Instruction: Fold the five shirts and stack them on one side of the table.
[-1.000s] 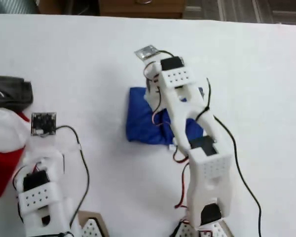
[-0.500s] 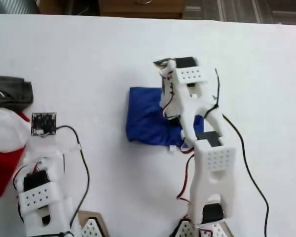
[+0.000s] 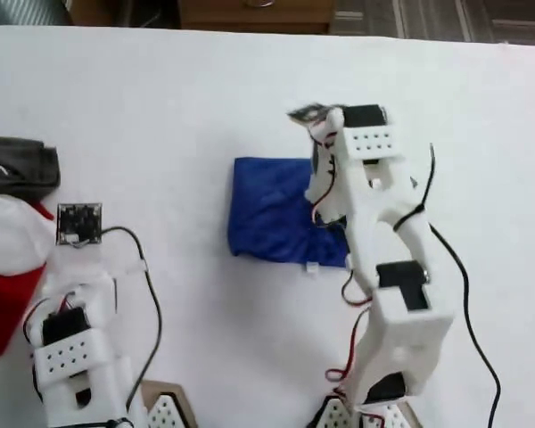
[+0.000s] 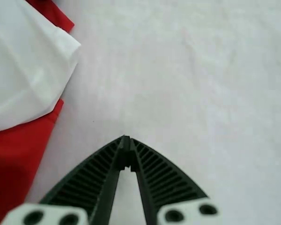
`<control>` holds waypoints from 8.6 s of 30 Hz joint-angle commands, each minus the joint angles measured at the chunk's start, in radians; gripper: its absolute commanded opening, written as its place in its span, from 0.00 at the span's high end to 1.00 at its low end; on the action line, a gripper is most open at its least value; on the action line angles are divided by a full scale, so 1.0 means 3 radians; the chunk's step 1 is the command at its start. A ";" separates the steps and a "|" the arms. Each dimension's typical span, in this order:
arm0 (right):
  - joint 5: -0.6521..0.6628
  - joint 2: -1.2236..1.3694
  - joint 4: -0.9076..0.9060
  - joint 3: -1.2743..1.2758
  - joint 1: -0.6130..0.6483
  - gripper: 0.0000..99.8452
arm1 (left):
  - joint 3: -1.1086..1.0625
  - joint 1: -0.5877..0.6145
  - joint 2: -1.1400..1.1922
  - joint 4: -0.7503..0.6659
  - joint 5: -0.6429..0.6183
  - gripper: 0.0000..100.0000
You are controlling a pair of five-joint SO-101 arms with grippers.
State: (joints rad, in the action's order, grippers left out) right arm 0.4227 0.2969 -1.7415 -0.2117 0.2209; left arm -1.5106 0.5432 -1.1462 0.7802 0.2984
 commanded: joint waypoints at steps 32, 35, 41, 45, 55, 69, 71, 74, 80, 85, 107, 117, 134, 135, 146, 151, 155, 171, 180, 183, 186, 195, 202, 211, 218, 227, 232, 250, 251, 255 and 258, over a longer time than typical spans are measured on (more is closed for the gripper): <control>0.0046 0.0187 -0.0043 -0.0123 -0.0130 0.98 | 0.0008 -0.0051 -0.0036 -0.0061 -0.0020 0.97; 0.0026 0.0233 0.0100 -0.0363 0.0023 0.98 | 0.0008 -0.0077 -0.0036 -0.0061 -0.0020 0.97; 0.0026 0.0555 0.0412 -0.0368 0.0182 0.98 | 0.0008 -0.0077 -0.0036 -0.0061 -0.0020 0.97; 0.0026 0.0846 0.0361 -0.0368 0.0151 0.98 | 0.0008 -0.0077 -0.0036 -0.0061 -0.0020 0.97; 0.0046 0.0570 -0.0079 -0.0138 0.0115 0.98 | 0.0008 -0.0087 -0.0036 -0.0061 -0.0015 0.97; 0.0051 0.0253 -0.0054 0.0384 -0.0033 0.98 | 0.0008 -0.0087 -0.0036 -0.0061 -0.0015 0.97; 0.0036 0.0125 0.0023 0.0189 -0.0115 0.98 | 0.0008 -0.0087 -0.0036 -0.0061 -0.0015 0.97; 0.0015 -0.0110 0.0304 -0.0194 -0.0228 0.98 | 0.0008 -0.0087 -0.0036 -0.0061 -0.0015 0.97; -0.0747 -0.0018 0.0969 -0.0517 -0.0376 0.82 | 0.0008 -0.0087 -0.0036 -0.0061 -0.0015 0.97; -0.0803 0.0529 0.1051 -0.0629 -0.0355 0.75 | 0.0008 -0.0087 -0.0036 -0.0056 -0.0015 0.97; -0.0793 0.1619 0.0872 -0.1944 -0.0713 0.99 | 0.0008 -0.0087 -0.0036 -0.0056 -0.0015 0.97; -0.0793 0.1639 0.0570 -0.2394 -0.0698 0.95 | 0.0008 -0.0087 -0.0036 -0.0056 -0.0015 0.97; -0.0793 0.2140 0.0453 -0.2409 -0.0693 0.82 | 0.0008 -0.0087 -0.0036 -0.0056 -0.0015 0.97; -0.0788 0.2146 0.0453 -0.2409 -0.0693 0.82 | 0.0008 -0.0087 -0.0036 -0.0056 -0.0015 0.97; -0.0220 0.2151 0.0524 -0.2634 -0.0657 0.98 | 0.0008 -0.0087 -0.0036 -0.0056 -0.0015 0.97; -0.0210 0.2140 0.0494 -0.3058 -0.0652 0.98 | 0.0008 -0.0087 -0.0036 -0.0056 -0.0015 0.97; -0.0210 0.2171 0.0514 -0.3176 -0.0652 0.98 | 0.0008 -0.0087 -0.0036 -0.0056 -0.0015 0.97; -0.0210 0.2135 -0.0059 -0.3207 -0.0253 0.97 | 0.0008 -0.0087 -0.0036 -0.0056 -0.0015 0.97; -0.0205 0.1542 -0.0090 -0.2828 0.0115 0.98 | 0.0008 -0.0087 -0.0036 -0.0056 -0.0015 0.97; -0.0205 0.1184 -0.0084 -0.2117 0.0325 0.98 | 0.0008 -0.0087 -0.0036 -0.0056 -0.0015 0.97; -0.0210 0.0846 0.0043 -0.1406 0.0488 0.98 | 0.0008 -0.0087 -0.0036 -0.0056 -0.0015 0.97; -0.0215 -0.0146 0.0944 0.0358 0.0903 0.98 | 0.0008 -0.0087 -0.0036 -0.0056 -0.0015 0.97; -0.0210 -0.0386 0.1445 0.1008 0.1015 0.98 | 0.0008 -0.0087 -0.0036 -0.0056 -0.0015 0.97; -0.0159 -0.0442 0.1655 0.1534 0.0831 0.98 | 0.0008 -0.0087 -0.0036 -0.0056 -0.0015 0.97; -0.0066 -0.0933 0.1670 0.1524 0.0775 0.98 | 0.0008 -0.0087 -0.0036 -0.0056 -0.0015 0.97; -0.0910 -0.1276 0.1890 0.1550 0.0038 0.86 | 0.0008 -0.0087 -0.0036 -0.0056 -0.0015 0.97; -0.1499 -0.0882 0.2100 0.1524 -0.0166 0.76 | 0.0008 -0.0087 -0.0036 -0.0056 -0.0015 0.97; -0.1534 0.0361 0.1430 -0.0036 -0.0345 0.76 | 0.0008 -0.0087 -0.0036 -0.0056 -0.0015 0.97; -0.1534 0.0376 0.1358 -0.0107 -0.0376 0.76 | 0.0008 -0.0087 -0.0036 -0.0056 -0.0015 0.97; -0.1524 0.0448 0.1210 -0.0179 -0.0463 0.76 | 0.0008 -0.0087 -0.0036 -0.0056 -0.0015 0.97; -0.1524 0.0596 0.1204 -0.0174 -0.0499 0.76 | 0.0008 -0.0087 -0.0036 -0.0056 -0.0015 0.97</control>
State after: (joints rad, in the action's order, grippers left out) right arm -0.0299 0.4595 -1.3686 -0.2225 0.0875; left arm -1.5106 0.5278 -1.1462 0.7802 0.2984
